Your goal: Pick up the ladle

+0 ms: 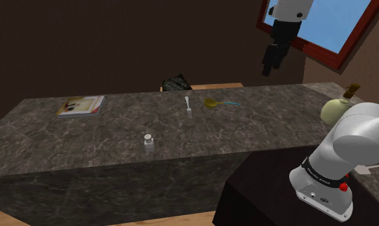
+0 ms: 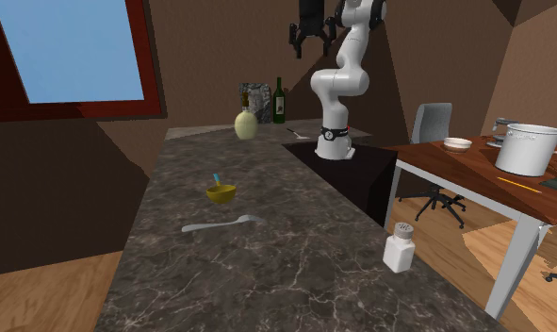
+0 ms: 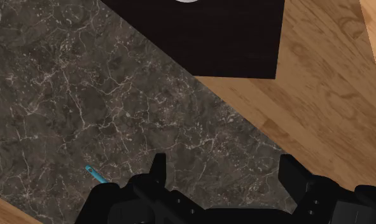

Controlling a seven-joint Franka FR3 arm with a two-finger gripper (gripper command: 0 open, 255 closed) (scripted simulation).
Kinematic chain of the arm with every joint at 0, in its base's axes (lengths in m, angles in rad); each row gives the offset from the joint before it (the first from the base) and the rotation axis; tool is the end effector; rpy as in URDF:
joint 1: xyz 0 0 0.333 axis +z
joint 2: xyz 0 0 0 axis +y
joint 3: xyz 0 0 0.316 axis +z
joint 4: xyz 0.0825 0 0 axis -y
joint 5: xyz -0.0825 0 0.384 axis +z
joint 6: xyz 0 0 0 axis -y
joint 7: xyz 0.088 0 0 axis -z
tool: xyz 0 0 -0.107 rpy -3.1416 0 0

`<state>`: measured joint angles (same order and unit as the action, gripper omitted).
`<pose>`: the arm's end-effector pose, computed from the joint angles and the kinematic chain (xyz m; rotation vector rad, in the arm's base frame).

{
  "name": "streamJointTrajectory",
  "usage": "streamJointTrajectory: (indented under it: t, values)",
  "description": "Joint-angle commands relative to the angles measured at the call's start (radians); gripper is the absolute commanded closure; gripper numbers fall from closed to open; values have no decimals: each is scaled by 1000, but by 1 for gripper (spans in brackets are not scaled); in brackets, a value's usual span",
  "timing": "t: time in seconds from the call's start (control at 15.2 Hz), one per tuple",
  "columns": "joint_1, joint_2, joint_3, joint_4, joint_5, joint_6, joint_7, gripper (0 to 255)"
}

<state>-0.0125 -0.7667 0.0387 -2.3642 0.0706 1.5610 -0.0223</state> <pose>0.3101 0.0190 0.5798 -3.0967 -0.0566 0.0568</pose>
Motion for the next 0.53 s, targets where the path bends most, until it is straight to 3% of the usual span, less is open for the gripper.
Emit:
streamJointTrajectory:
  t: [0.0, 0.46]
  values:
    - [0, 0, 0, 0, 0, 0, 0, 0]
    - [8, 75, -84, -145, -88, 254, -216, 0]
